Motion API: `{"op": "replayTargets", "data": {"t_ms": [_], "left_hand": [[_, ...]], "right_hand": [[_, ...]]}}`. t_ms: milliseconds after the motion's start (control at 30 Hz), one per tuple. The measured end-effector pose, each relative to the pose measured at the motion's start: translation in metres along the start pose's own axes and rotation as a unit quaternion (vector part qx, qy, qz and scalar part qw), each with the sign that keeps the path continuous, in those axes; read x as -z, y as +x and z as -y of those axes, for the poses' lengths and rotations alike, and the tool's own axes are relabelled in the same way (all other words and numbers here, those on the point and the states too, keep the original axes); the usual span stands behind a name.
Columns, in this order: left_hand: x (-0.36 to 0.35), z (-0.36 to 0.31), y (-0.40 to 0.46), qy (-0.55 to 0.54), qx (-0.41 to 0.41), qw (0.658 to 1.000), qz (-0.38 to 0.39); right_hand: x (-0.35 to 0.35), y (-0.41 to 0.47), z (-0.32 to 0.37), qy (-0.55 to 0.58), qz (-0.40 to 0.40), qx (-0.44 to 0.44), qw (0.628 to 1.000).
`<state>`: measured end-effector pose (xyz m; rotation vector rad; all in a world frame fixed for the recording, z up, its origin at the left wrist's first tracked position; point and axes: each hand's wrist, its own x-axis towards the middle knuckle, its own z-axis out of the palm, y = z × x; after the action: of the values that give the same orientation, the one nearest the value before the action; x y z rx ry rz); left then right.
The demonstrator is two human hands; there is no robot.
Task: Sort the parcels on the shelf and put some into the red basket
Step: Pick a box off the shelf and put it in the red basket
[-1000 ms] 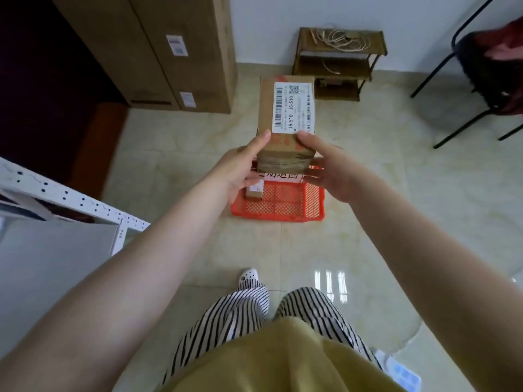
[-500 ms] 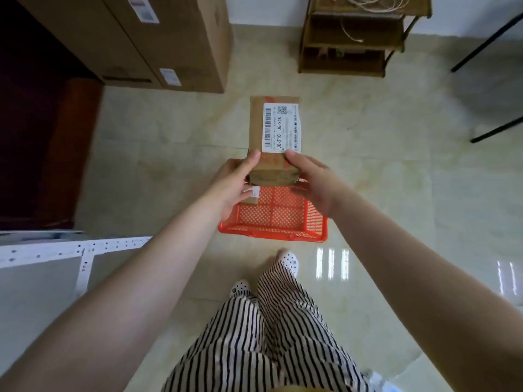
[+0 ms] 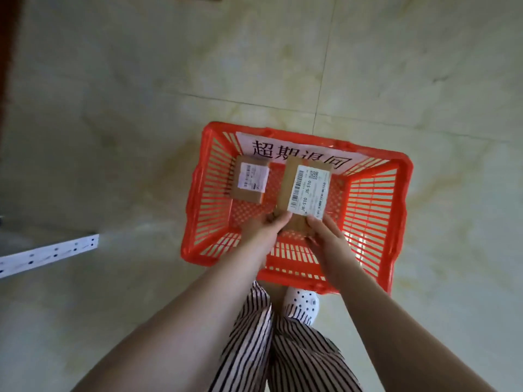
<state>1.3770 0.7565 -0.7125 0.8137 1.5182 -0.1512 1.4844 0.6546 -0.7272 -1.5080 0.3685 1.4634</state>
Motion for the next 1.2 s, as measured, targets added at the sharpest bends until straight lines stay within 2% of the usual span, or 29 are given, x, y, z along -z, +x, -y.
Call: {"op": "replayTargets", "data": {"t_ms": [167,267,433,633,833,933,1033,1200], "left_hand": [[-0.013,0.024,0.085,0.024,-0.043,0.999,-0.015],[-0.012,0.03,0.121,-0.011,-0.028,0.999,-0.021],[-0.012,0.067,0.175,-0.104,-0.011,0.994,-0.021],[-0.011,0.09,0.203,-0.146,0.01,0.989,-0.03],[-0.006,0.091,0.202,-0.14,0.018,0.99,-0.027],[-0.001,0.059,0.161,-0.12,0.051,0.991,-0.013],[0.003,0.047,0.133,-0.111,0.085,0.99,-0.003],[0.025,0.027,0.067,-0.129,0.089,0.988,-0.013]], "right_hand": [[0.008,0.103,-0.04,-0.004,-0.02,0.014,1.0],[0.006,0.14,-0.052,-0.037,-0.001,0.026,0.999],[-0.002,0.162,-0.066,-0.07,0.012,0.032,0.997],[-0.007,0.171,-0.077,-0.094,0.006,0.024,0.995],[-0.007,0.172,-0.077,-0.112,-0.007,0.021,0.994],[-0.01,0.161,-0.068,-0.119,-0.025,0.016,0.992],[-0.012,0.142,-0.058,-0.138,-0.078,-0.006,0.987],[-0.026,0.077,-0.035,-0.168,-0.134,-0.03,0.976]]}}
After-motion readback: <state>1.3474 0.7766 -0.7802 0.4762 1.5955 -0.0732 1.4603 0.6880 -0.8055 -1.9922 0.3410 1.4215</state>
